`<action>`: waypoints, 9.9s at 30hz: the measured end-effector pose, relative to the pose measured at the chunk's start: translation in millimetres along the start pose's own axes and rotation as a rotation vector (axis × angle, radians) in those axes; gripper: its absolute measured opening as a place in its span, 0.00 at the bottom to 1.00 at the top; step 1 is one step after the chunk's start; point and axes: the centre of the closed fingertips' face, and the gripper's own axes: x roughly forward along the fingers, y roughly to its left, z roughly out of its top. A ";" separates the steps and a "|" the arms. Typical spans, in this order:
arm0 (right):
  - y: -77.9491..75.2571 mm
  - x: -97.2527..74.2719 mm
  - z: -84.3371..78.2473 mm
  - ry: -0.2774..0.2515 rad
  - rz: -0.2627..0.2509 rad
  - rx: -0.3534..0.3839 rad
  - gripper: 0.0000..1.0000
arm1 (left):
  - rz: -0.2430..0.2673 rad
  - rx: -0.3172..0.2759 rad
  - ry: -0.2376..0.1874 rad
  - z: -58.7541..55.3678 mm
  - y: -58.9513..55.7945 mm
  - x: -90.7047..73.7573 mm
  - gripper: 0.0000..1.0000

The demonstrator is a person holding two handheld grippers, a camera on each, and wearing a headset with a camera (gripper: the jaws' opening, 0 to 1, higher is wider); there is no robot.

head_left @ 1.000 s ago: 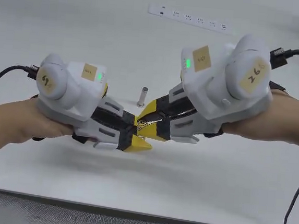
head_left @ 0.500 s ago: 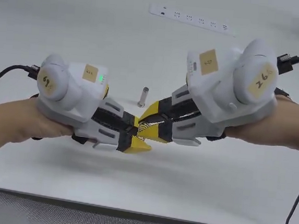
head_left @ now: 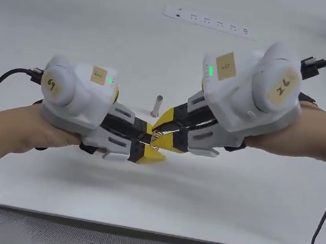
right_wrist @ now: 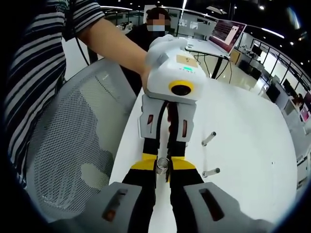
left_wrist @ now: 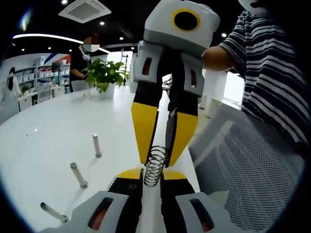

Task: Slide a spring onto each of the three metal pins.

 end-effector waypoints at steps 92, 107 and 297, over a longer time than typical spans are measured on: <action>-48.2 -38.6 -54.7 0.012 -0.206 0.165 0.07 | 0.439 -0.191 -0.041 -49.5 60.7 -125.4 0.98; -98.4 -67.5 -76.4 0.014 -0.317 0.276 0.07 | 0.449 -0.196 -0.049 -48.9 61.4 -127.4 0.98; -70.3 -35.0 -144.4 -0.203 -0.374 0.732 0.23 | 0.469 -0.250 -0.066 -50.6 59.3 -131.7 0.94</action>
